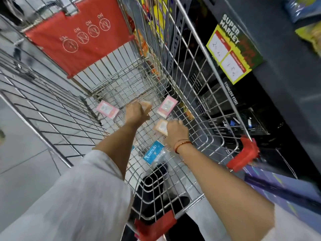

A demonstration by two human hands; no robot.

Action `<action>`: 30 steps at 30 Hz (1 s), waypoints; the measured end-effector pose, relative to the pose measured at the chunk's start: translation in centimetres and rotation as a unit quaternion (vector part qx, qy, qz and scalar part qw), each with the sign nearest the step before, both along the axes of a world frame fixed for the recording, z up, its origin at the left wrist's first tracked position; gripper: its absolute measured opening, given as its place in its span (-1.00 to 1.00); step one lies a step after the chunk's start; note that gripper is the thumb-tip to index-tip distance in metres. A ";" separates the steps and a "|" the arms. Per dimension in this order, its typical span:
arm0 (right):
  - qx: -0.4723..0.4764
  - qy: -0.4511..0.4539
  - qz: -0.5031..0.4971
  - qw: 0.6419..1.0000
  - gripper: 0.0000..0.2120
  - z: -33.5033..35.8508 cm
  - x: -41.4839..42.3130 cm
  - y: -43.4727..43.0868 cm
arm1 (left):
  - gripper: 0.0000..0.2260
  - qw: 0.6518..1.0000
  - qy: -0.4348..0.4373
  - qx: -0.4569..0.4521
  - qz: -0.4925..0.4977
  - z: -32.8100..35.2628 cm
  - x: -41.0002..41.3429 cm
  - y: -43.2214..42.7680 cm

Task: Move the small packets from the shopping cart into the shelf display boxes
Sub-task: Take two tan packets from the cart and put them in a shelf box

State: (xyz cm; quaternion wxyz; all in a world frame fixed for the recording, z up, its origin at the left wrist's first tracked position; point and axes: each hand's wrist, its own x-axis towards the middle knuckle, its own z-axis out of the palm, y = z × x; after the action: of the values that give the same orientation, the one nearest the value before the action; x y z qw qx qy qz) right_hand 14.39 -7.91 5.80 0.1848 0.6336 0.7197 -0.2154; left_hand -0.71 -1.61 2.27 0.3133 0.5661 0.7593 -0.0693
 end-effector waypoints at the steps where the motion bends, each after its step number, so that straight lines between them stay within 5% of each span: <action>1: -0.002 0.003 -0.024 1.000 -0.46 0.7 0.1 0.3 | -0.73 0.999 -0.033 0.005 0.042 0.5 0.0 -0.7; 4: 0.015 0.028 -0.087 0.996 -0.45 3.0 0.6 0.6 | -0.90 0.973 -0.158 0.009 0.170 2.1 -0.4 -3.0; 7: 0.070 0.060 -0.130 0.987 -0.47 5.8 0.6 0.5 | -0.86 0.930 -0.262 -0.014 0.257 4.1 -0.8 -5.1; 13: 0.153 0.141 -0.210 0.955 -0.39 12.4 0.0 -0.3 | -0.85 0.772 -0.467 -0.003 0.430 11.6 0.1 -8.3; 20: 0.286 0.191 -0.218 0.913 -0.46 23.6 1.4 -1.4 | -0.88 0.742 -0.546 0.097 0.377 22.7 2.1 -9.2; 30: 0.477 0.236 -0.337 0.777 -0.47 37.0 14.1 -5.2 | -0.86 0.712 -0.651 0.176 0.196 38.0 16.5 -6.9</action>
State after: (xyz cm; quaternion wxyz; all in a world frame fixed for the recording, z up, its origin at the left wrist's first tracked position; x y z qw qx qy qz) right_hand 28.46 -13.09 42.80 -0.4006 0.7721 0.4920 -0.0361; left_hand 15.83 -8.49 40.26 0.6313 0.3541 0.4600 0.5143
